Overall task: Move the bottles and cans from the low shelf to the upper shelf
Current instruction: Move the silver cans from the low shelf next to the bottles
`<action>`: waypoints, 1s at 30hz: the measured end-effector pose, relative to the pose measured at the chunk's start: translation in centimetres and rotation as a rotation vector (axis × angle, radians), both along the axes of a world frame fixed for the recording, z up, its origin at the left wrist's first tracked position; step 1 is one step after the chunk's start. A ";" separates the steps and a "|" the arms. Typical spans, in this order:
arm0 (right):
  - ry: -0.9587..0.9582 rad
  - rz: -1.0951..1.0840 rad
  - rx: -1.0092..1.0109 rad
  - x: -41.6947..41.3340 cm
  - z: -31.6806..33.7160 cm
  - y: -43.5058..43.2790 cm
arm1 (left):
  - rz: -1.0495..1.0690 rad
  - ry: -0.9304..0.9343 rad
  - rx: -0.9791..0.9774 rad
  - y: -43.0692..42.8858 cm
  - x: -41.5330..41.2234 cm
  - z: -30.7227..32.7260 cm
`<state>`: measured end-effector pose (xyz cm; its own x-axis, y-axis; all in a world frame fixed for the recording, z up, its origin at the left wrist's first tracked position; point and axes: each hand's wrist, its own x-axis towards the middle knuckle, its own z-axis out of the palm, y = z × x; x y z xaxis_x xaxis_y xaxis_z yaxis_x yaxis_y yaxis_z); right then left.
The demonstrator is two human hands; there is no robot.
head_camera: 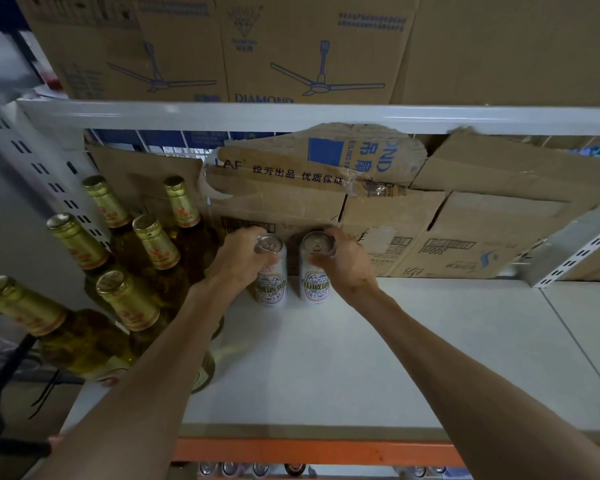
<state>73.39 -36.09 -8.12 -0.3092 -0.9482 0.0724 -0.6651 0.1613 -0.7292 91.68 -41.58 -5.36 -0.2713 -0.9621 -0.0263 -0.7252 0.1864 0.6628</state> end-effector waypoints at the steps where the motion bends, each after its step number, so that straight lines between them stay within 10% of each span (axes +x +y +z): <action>1: 0.013 0.002 0.010 0.0 0.0 -0.1 | 0.007 0.012 0.004 0.0 0.0 0.0; 30: 0.273 -0.138 0.098 1.4 -0.1 0.3 | 0.029 0.048 -0.025 0.1 -0.2 -1.3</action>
<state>74.82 -35.79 -8.19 -0.4173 -0.9051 0.0809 -0.8009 0.3243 -0.5034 91.51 -41.44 -6.64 -0.2438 -0.9698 0.0099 -0.6982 0.1826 0.6923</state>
